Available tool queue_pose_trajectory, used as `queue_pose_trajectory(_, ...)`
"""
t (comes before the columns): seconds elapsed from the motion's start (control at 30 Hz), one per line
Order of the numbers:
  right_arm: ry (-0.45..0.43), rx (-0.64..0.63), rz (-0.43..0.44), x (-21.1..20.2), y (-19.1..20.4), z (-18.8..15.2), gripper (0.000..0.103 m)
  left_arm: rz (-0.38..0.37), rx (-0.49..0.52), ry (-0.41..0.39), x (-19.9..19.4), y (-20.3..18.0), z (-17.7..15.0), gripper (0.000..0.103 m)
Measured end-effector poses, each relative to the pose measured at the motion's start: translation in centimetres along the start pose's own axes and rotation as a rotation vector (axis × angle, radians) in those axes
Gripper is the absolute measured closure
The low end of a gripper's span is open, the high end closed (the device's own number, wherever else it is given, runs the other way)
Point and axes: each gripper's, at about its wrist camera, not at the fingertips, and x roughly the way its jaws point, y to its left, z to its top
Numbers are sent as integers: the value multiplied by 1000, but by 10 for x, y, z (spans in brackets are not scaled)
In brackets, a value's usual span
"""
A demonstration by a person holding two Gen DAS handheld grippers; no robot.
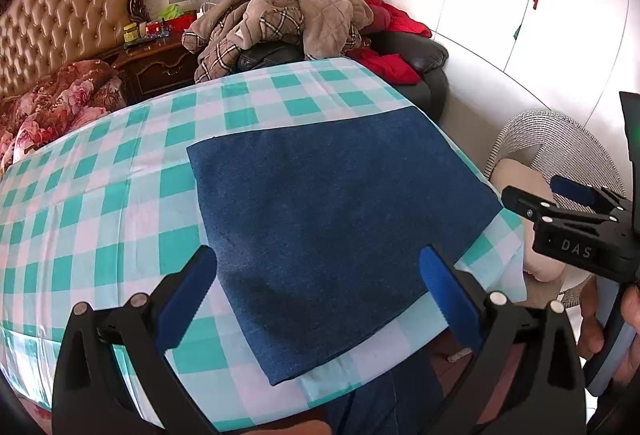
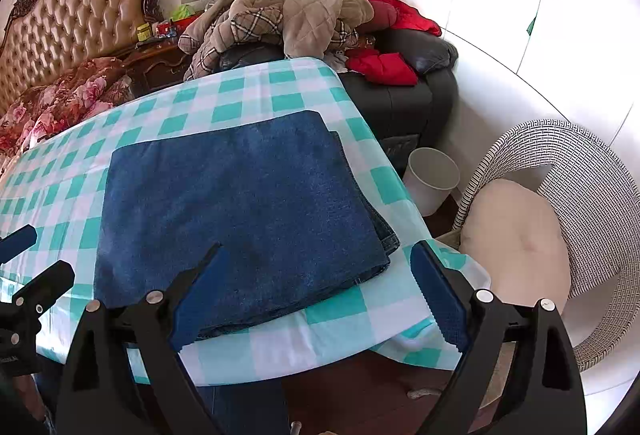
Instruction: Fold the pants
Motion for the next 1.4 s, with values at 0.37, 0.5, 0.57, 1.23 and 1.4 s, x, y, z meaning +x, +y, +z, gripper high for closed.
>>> queue_pose_trajectory(0.37,0,1,1,0,0,0,15,-4,4,6,1,3,-1,1)
queue_pose_trajectory(0.5,0,0,2,0,0,0,15,-4,9,5,2,2,-2,1)
queue_pose_trajectory(0.57,0,0,1,0,0,0,15,-3,12,5,2,1,-3,1)
queue_pose_trajectory(1.23,3,1,1,2,-1,-2,15,-28,36,-22,5,-5,-6,1)
queue_pose_trajectory(1.4,5,4,12,6,0,-6,15,-132,25,-14,12,-7,-2,1)
